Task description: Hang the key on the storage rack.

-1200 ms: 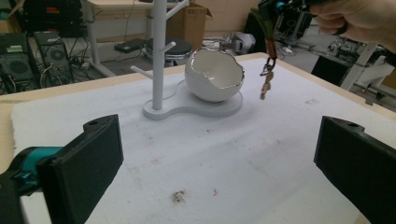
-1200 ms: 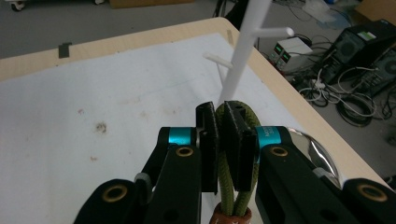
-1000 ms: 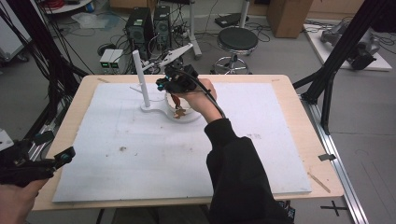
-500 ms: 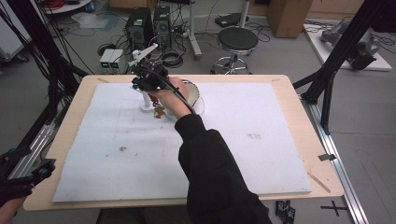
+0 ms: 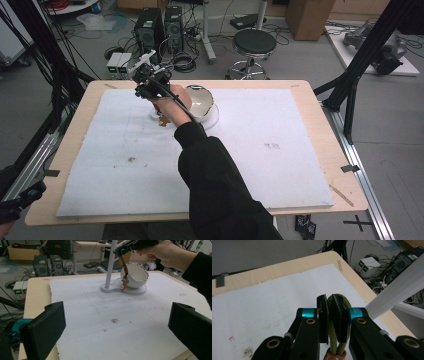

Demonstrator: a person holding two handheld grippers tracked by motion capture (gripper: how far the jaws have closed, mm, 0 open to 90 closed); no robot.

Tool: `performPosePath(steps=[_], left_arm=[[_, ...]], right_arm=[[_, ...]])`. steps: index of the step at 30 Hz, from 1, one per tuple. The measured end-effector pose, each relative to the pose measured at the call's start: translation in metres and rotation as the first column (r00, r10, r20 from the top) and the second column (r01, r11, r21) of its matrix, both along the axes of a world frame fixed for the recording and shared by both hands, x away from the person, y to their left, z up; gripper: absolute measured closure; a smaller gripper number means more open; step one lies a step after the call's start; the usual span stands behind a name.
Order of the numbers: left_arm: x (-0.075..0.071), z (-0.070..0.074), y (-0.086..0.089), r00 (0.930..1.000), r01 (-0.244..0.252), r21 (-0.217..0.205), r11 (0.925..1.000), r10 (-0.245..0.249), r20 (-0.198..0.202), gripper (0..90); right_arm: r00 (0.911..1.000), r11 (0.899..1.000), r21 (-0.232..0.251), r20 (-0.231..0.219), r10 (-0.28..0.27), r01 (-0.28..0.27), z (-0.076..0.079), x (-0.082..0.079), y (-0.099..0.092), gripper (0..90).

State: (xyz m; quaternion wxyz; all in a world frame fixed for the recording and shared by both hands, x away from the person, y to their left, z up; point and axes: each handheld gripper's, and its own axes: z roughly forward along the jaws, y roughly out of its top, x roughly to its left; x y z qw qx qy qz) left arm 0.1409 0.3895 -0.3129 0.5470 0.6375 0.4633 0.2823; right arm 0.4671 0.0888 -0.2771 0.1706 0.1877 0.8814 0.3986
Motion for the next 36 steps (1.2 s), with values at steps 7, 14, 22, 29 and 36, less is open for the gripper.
performPosePath(steps=[7,14,22,29,36], left_arm=[[0.001,-0.001,-0.003,0.9999,0.010,0.008,0.9999,-0.010,-0.005,1.7],[0.002,-0.002,-0.003,0.9999,0.010,0.007,0.9999,-0.010,-0.009,1.8],[0.002,-0.002,-0.003,0.9998,0.013,0.006,0.9999,-0.013,-0.015,1.7],[0.004,-0.001,-0.004,0.9997,0.019,0.010,0.9998,-0.019,-0.014,1.8],[0.018,-0.002,-0.012,0.9990,0.037,0.025,0.9990,-0.037,-0.024,1.8]], right_arm=[[0.9995,0.999,-0.018,-0.018,-0.027,0.026,-0.004,0.003,-0.003,84.4],[0.9992,0.999,-0.018,-0.029,-0.027,0.027,-0.008,0.006,-0.004,83.8],[0.9992,1.000,-0.005,-0.029,-0.027,0.027,-0.007,0.005,-0.005,72.8],[0.9989,0.997,0.066,-0.030,-0.036,0.038,0.001,0.002,-0.014,44.6],[0.9969,0.987,0.154,-0.052,0.059,-0.050,0.012,-0.002,-0.033,11.2]])
